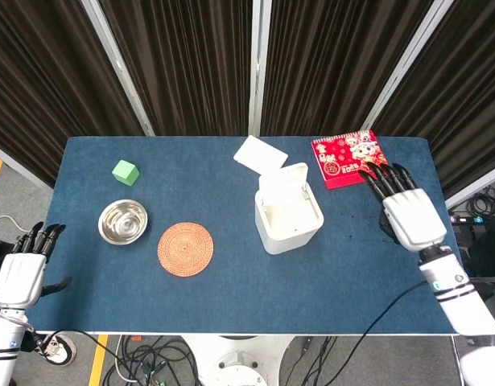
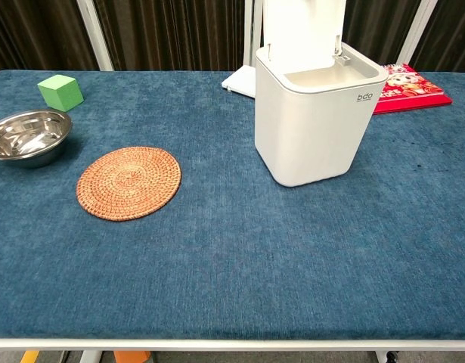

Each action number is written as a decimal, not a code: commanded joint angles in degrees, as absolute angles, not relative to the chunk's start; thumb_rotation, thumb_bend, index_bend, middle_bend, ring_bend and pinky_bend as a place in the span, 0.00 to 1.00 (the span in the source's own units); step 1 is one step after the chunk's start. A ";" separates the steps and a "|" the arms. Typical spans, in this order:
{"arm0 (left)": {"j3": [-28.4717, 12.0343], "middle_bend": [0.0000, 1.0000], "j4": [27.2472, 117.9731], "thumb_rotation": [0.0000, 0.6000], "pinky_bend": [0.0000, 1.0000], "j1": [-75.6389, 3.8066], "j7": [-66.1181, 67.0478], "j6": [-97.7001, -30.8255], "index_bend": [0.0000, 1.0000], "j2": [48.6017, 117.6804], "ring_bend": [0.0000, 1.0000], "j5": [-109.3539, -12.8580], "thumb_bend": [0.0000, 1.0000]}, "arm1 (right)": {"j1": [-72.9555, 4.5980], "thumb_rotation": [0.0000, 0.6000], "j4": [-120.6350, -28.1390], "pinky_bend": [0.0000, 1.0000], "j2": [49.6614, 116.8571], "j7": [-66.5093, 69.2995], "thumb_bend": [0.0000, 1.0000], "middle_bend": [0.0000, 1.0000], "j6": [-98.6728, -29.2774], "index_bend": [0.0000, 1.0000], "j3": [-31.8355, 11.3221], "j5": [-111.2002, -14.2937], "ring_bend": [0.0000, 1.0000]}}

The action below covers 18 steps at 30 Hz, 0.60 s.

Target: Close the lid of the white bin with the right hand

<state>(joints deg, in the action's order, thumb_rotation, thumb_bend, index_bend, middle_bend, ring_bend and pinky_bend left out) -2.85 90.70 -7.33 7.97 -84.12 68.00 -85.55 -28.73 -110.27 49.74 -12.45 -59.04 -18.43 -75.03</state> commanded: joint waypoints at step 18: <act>-2.79 0.12 89.94 1.00 0.19 -8.16 7.27 -82.63 0.12 67.69 0.05 -85.11 0.00 | -52.21 1.00 -109.67 0.00 52.66 -23.12 1.00 0.00 -41.78 0.00 -19.80 -49.28 0.00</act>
